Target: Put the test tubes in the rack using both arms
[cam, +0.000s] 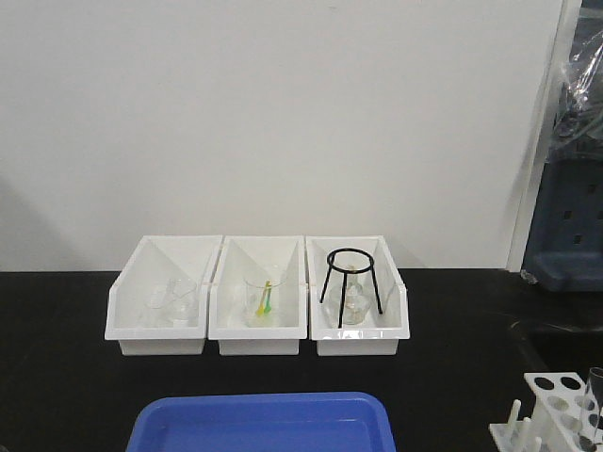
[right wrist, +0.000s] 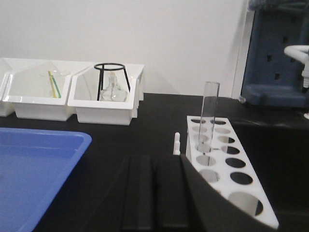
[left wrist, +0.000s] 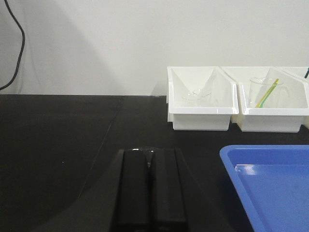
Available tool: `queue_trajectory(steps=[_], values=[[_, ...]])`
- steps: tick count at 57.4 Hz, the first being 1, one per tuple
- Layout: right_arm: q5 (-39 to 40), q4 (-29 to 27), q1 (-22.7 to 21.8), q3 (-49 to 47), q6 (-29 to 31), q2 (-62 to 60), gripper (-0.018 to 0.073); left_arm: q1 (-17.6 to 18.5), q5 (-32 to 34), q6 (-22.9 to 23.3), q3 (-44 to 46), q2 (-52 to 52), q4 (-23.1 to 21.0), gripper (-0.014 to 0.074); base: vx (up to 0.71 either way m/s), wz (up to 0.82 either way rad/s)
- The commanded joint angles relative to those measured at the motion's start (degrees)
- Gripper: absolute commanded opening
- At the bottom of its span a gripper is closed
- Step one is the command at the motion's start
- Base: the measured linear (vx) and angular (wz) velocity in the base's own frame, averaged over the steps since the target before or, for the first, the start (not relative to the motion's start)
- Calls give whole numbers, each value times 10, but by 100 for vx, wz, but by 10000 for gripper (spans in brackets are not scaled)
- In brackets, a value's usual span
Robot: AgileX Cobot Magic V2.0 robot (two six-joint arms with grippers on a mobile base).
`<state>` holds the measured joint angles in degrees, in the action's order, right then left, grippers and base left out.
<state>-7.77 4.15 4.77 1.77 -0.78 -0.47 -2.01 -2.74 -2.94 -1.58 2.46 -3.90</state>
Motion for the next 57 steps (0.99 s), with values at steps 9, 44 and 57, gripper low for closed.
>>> queue_trajectory(steps=[9,44,57], values=[[38,2,-2,8,0,-8,-12,0,42,1,15,9,-6,-4,0,0],[35,2,-2,8,0,-8,-12,0,41,1,15,9,-6,-4,0,0],[35,2,-2,8,0,-8,-12,0,41,1,15,9,-6,-4,0,0]])
